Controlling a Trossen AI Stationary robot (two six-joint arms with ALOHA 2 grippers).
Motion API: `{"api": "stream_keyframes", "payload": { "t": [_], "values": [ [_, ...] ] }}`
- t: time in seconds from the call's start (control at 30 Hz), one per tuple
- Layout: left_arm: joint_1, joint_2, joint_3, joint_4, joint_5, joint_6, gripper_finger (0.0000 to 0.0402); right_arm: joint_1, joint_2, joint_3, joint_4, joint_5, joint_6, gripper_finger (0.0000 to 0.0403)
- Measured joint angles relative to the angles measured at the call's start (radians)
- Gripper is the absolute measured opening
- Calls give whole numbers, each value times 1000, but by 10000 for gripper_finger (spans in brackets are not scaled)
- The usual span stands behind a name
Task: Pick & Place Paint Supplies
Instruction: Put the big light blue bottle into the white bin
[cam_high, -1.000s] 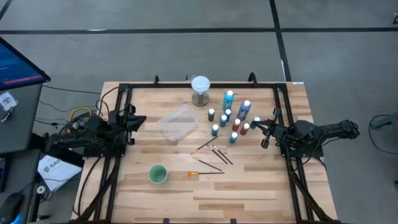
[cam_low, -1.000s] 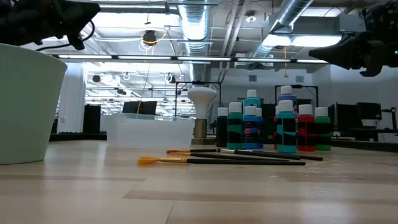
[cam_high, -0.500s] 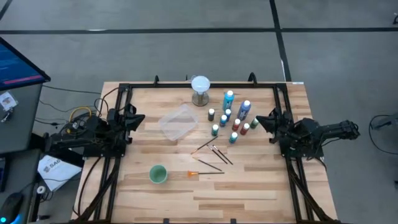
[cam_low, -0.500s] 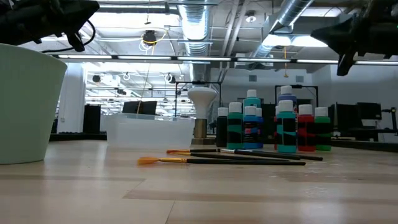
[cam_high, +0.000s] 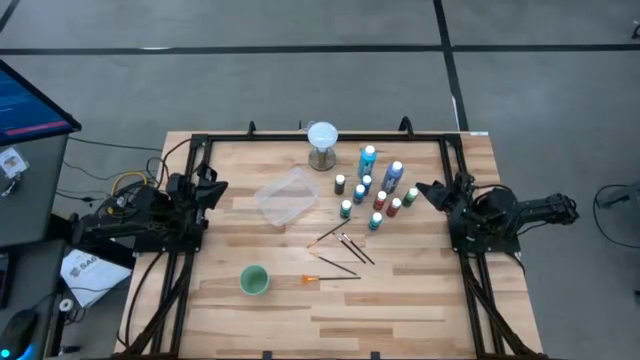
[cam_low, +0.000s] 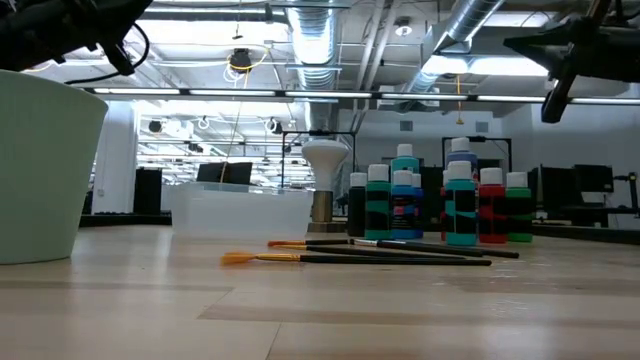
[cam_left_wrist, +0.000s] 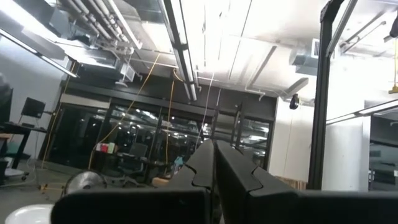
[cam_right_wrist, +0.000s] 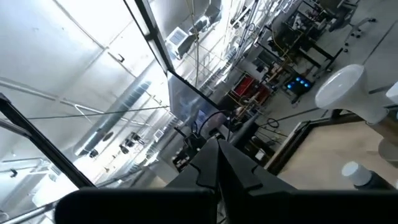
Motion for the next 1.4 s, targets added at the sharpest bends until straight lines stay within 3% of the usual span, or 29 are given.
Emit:
{"api": "stream_keyframes", "payload": {
  "t": [0.4,0.6,0.77,0.93,1.07,1.2,1.4],
  "values": [
    [0,0,0,31,0,-17,2,-8,0,1,44,42,-30,2],
    [0,0,0,48,0,-125,2,-47,14,119,14,53,-251,52],
    [0,5,0,53,-11,-130,2,-83,97,338,-233,114,-398,115],
    [0,6,0,53,-23,-129,2,-119,290,603,-566,194,-454,180],
    [0,6,0,54,-98,-128,2,-159,463,786,-764,247,-469,220],
    [0,6,0,54,-170,-127,2,-209,618,928,-897,260,-478,243],
    [0,6,0,54,-177,-127,2,-282,793,1075,-1061,250,-480,255]
  ]
}}
